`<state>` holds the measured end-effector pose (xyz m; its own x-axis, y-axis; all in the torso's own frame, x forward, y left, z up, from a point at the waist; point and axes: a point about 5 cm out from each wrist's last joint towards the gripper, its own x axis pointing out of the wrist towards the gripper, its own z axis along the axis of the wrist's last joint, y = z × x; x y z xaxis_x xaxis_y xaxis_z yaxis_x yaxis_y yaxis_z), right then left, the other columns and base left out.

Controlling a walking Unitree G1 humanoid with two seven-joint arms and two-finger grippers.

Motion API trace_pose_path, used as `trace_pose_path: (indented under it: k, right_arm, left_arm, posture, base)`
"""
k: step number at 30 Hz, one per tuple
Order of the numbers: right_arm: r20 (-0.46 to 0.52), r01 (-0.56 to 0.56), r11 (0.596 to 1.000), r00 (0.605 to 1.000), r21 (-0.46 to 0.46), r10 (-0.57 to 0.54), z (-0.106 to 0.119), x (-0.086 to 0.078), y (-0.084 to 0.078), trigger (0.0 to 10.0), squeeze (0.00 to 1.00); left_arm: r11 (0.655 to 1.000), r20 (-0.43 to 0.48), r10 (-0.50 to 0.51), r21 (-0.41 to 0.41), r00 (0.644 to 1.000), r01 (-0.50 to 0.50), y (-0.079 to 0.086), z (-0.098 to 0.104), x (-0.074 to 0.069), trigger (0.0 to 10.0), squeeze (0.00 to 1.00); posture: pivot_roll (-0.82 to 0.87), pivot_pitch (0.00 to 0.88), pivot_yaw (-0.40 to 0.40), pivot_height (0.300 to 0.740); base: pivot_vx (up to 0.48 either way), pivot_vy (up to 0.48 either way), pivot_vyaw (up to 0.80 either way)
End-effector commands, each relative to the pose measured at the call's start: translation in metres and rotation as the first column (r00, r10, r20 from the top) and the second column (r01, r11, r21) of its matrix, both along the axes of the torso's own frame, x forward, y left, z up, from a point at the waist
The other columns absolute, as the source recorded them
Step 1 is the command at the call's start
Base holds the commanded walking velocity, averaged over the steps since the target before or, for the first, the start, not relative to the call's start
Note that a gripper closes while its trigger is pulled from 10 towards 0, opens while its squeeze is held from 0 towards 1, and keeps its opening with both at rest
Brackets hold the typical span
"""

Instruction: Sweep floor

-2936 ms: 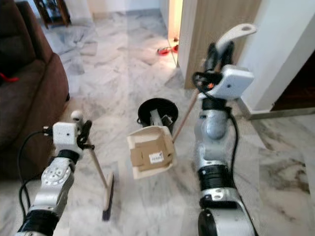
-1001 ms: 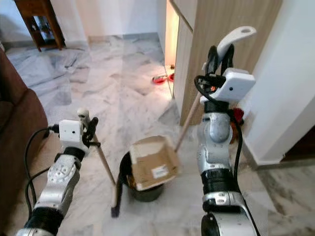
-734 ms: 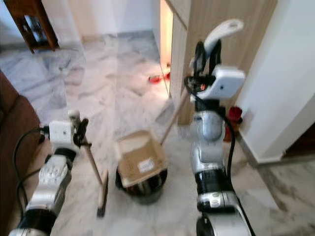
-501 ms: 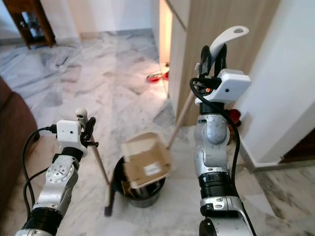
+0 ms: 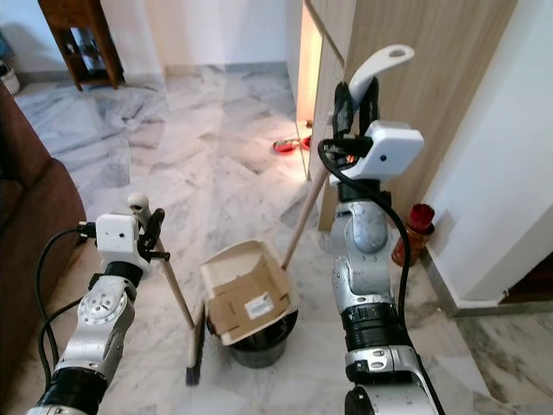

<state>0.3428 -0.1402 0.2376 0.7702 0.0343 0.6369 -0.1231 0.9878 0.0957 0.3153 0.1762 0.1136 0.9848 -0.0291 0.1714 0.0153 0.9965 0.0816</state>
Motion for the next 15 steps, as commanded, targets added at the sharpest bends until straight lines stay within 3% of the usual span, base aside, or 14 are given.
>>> trace_pose_path:
  k: [1,10,15]
  right_arm:
    - [0.078,-0.008,1.0,0.997,0.016,0.007,0.019,-0.0038,0.0013,10.0,0.0]
    - [0.083,-0.018,1.0,0.996,0.019,0.017,0.0207,-0.004,0.0035,10.0,0.0]
    - [0.08,-0.026,1.0,0.997,0.016,0.024,0.0209,-0.0036,0.0049,10.0,0.0]
  left_arm:
    - [1.0,0.054,-0.002,0.005,0.999,0.002,0.0008,0.0115,0.0017,10.0,0.0]
    - [1.0,0.06,-0.007,0.006,0.998,0.007,0.0004,0.0121,0.0015,10.0,0.0]
    - [1.0,0.073,-0.018,-0.001,0.997,0.018,-0.0016,0.0135,0.0006,10.0,0.0]
  posture:
    - [0.08,0.024,0.02,0.74]
    - [0.09,0.024,0.019,0.74]
    - [0.09,0.026,0.018,0.74]
  base:
    - [0.401,0.0,0.0]
    - [0.396,0.0,0.0]
    - [0.0,0.0,0.0]
